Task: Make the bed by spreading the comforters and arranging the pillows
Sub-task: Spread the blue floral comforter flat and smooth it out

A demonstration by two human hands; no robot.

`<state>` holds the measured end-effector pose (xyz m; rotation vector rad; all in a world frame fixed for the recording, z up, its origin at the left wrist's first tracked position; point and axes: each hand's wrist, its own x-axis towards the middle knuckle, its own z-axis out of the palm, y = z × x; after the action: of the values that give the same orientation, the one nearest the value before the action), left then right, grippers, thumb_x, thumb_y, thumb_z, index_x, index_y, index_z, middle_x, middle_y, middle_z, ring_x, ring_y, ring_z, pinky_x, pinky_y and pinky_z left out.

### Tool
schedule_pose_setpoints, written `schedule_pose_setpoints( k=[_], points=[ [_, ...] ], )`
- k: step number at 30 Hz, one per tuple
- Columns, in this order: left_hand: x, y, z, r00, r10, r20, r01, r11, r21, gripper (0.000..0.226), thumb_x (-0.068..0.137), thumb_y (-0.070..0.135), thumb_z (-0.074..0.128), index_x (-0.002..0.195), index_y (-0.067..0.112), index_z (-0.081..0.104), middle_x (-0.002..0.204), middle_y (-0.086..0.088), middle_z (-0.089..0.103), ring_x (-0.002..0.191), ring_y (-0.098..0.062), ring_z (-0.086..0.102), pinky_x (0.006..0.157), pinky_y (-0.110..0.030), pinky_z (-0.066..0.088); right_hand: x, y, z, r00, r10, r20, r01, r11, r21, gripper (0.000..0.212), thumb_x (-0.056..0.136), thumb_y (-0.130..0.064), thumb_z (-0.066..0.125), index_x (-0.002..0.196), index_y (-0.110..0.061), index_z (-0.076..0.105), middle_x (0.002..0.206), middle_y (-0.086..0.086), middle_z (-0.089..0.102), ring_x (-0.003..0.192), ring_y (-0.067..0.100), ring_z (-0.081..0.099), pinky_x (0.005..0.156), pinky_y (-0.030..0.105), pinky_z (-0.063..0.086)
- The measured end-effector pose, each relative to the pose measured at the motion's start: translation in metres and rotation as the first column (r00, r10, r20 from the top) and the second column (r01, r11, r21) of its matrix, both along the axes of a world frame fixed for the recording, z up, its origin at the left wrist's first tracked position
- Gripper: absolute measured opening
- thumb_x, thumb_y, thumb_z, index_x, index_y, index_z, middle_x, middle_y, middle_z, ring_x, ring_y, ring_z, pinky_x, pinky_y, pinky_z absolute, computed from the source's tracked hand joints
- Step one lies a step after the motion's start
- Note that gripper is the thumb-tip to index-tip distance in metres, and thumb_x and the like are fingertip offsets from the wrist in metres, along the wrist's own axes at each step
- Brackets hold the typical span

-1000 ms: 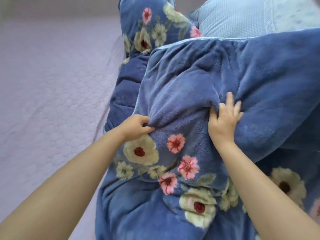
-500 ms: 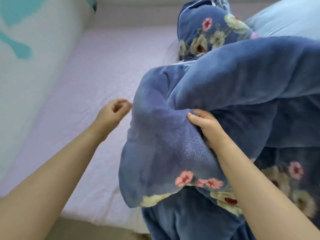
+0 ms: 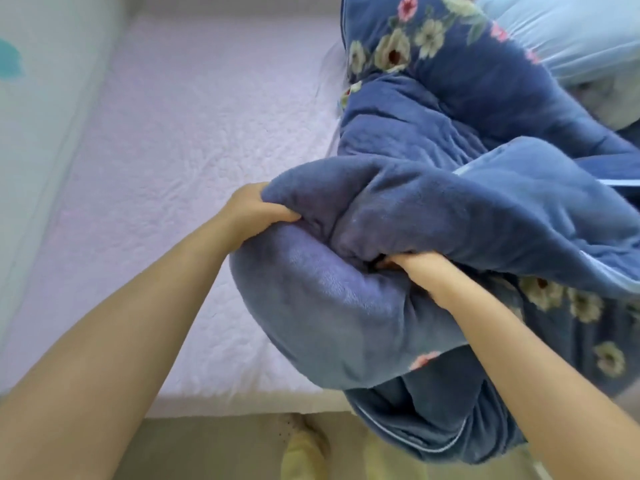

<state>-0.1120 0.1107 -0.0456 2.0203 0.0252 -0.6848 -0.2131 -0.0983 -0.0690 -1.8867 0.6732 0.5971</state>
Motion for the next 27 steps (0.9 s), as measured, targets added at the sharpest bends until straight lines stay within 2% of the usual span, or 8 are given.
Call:
schedule_pose_setpoints(
  k=[2, 5, 8, 11, 14, 18, 22, 27],
  points=[
    [0.005, 0.008, 0.007, 0.999, 0.029, 0.042, -0.032, 0.996, 0.085, 0.029, 0.063, 0.025, 0.074, 0.091, 0.022, 0.066, 0.093, -0.003, 0.065, 0.091, -0.020, 0.058, 0.080, -0.029, 0.047, -0.012, -0.001, 0.018, 0.949, 0.065, 0.308, 0.024, 0.961, -0.275, 0.025, 0.087, -0.010, 0.056, 0.067, 0.002, 0.065, 0.075, 0.017, 0.068, 0.082, 0.027, 0.061, 0.076, 0.031, 0.043],
    [0.017, 0.023, 0.017, 0.998, 0.029, 0.054, -0.042, 0.969, 0.243, 0.030, 0.059, 0.030, 0.070, 0.088, 0.020, 0.066, 0.094, -0.007, 0.065, 0.090, -0.024, 0.058, 0.086, -0.036, 0.049, -0.015, -0.011, 0.038, 0.769, 0.119, 0.629, 0.381, 0.705, -0.599, 0.028, 0.077, -0.017, 0.062, 0.094, 0.005, 0.063, 0.099, 0.023, 0.066, 0.097, 0.038, 0.058, 0.085, 0.029, 0.037],
    [0.020, 0.036, 0.019, 0.998, -0.043, 0.050, 0.015, 0.891, 0.454, 0.029, 0.064, 0.032, 0.069, 0.089, 0.016, 0.067, 0.090, -0.010, 0.064, 0.086, -0.027, 0.058, 0.077, -0.032, 0.046, 0.003, -0.029, 0.029, 0.988, 0.124, 0.095, 0.003, 0.592, -0.806, 0.082, 0.073, -0.018, 0.067, 0.143, -0.016, 0.024, 0.153, 0.015, 0.016, 0.142, 0.036, 0.011, 0.113, 0.053, 0.014],
    [0.019, 0.046, 0.017, 0.988, -0.153, 0.032, 0.115, 0.848, 0.518, 0.035, 0.056, 0.039, 0.063, 0.083, 0.017, 0.066, 0.086, -0.011, 0.063, 0.085, -0.028, 0.060, 0.072, -0.030, 0.044, 0.012, -0.032, 0.003, 0.953, 0.104, -0.285, -0.291, 0.579, -0.761, 0.064, 0.079, -0.019, 0.061, 0.137, -0.022, 0.035, 0.152, 0.010, 0.023, 0.143, 0.032, 0.014, 0.113, 0.059, 0.012],
    [0.017, 0.054, 0.014, 0.982, -0.190, 0.001, 0.163, 0.843, 0.513, 0.031, 0.057, 0.035, 0.070, 0.080, 0.014, 0.068, 0.078, -0.007, 0.062, 0.081, -0.027, 0.058, 0.062, -0.026, 0.042, 0.022, -0.024, -0.003, 1.000, 0.028, 0.009, -0.011, 0.647, -0.762, 0.028, 0.084, -0.014, 0.053, 0.111, -0.008, 0.056, 0.122, 0.023, 0.060, 0.116, 0.040, 0.052, 0.097, 0.048, 0.039],
    [0.020, 0.080, 0.026, 0.964, -0.187, -0.190, 0.234, 0.935, 0.266, 0.034, 0.043, 0.024, 0.068, 0.077, 0.020, 0.068, 0.086, -0.002, 0.066, 0.078, -0.016, 0.060, 0.063, -0.020, 0.044, 0.069, -0.008, 0.038, 0.912, -0.018, 0.410, 0.295, 0.723, -0.625, 0.031, 0.088, -0.014, 0.045, 0.116, -0.003, 0.055, 0.119, 0.030, 0.059, 0.112, 0.045, 0.053, 0.090, 0.047, 0.040],
    [0.028, 0.120, 0.043, 0.893, -0.254, -0.372, 0.318, 0.940, 0.122, 0.051, 0.036, 0.024, 0.072, 0.087, 0.030, 0.067, 0.098, 0.004, 0.073, 0.095, -0.014, 0.065, 0.081, -0.025, 0.048, 0.131, 0.041, 0.084, 0.780, 0.084, 0.620, 0.306, 0.813, -0.495, 0.035, 0.087, -0.019, 0.040, 0.115, -0.005, 0.056, 0.113, 0.024, 0.063, 0.105, 0.039, 0.056, 0.079, 0.041, 0.040],
    [0.030, 0.207, 0.054, 0.897, -0.065, -0.437, 0.175, 0.960, 0.217, 0.061, 0.038, 0.025, 0.074, 0.099, 0.018, 0.073, 0.104, -0.007, 0.075, 0.104, -0.026, 0.067, 0.102, -0.043, 0.046, 0.173, 0.127, 0.090, 0.673, 0.217, 0.707, 0.194, 0.871, -0.452, 0.027, 0.082, -0.012, 0.045, 0.102, -0.006, 0.063, 0.097, 0.016, 0.067, 0.099, 0.035, 0.060, 0.085, 0.041, 0.043]
  ],
)
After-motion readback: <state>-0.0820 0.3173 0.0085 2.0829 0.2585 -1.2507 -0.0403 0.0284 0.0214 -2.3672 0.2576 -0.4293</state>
